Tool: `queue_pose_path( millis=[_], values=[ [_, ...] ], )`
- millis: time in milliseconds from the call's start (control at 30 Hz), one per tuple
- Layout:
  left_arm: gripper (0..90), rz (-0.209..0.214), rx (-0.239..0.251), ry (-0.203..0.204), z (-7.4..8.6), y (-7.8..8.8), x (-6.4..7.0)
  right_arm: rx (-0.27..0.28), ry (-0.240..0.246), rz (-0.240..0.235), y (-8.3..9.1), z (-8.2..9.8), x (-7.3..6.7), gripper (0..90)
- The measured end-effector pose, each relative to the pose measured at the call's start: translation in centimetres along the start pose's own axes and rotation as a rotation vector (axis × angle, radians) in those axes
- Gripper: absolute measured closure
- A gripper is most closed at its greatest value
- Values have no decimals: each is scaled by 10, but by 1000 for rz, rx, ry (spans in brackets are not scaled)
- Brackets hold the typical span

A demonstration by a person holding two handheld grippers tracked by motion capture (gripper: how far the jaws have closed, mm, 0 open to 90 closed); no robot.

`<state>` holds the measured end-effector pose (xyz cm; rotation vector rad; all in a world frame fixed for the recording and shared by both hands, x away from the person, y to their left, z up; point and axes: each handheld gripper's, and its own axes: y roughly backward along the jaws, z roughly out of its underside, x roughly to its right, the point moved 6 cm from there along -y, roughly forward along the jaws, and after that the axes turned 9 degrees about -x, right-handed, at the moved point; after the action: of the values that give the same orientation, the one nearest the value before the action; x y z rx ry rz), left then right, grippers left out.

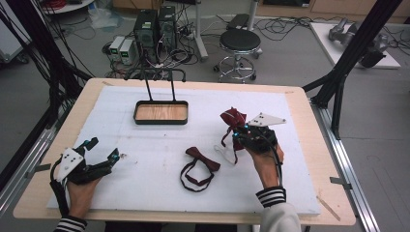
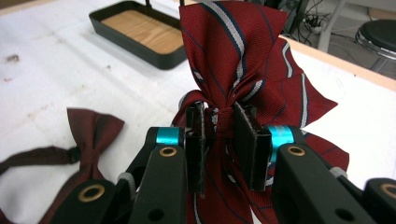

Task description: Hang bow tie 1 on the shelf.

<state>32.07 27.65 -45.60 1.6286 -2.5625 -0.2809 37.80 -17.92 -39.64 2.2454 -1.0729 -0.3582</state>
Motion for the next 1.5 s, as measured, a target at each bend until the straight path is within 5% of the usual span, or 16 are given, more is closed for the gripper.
queue_pose_path(
  millis=[467, 1500],
  values=[
    [148, 1, 0, 6, 0, 0, 0, 105, -13, -25, -3, -28, -8, 747],
    [148, 5, 0, 11, 0, 0, -1, 177, 23, -39, -23, -85, -30, 748]
  ],
)
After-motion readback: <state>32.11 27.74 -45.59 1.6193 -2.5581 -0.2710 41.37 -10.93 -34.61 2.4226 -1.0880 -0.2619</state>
